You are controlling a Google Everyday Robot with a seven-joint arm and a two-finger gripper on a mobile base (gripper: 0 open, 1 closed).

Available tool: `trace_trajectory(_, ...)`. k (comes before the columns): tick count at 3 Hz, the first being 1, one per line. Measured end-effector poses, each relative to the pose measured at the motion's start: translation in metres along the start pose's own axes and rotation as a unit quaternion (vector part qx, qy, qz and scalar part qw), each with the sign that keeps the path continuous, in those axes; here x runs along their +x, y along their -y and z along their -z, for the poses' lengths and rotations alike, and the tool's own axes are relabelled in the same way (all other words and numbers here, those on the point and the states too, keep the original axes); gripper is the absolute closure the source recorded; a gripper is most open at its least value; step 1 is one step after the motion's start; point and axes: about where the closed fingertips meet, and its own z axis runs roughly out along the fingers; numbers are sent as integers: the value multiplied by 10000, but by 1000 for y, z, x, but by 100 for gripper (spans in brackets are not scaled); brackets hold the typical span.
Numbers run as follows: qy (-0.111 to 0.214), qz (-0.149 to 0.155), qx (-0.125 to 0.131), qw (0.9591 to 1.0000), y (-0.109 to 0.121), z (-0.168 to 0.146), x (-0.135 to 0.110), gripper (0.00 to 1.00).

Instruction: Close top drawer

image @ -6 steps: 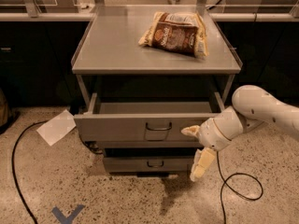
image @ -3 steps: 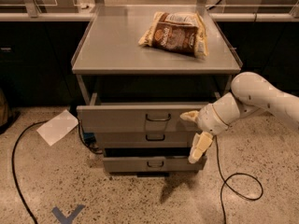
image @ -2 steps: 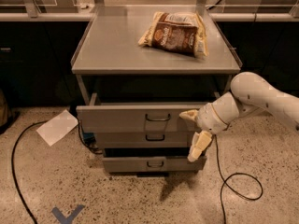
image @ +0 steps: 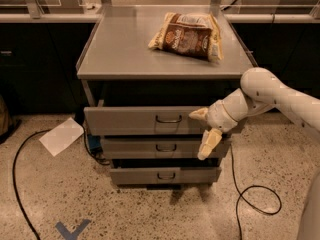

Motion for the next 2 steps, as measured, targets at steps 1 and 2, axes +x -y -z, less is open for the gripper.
trace_trajectory(1,-196,125,72,9997,21,0,-8,0)
trace_trajectory(2,-179,125,37,9998,22,-3,-7,0)
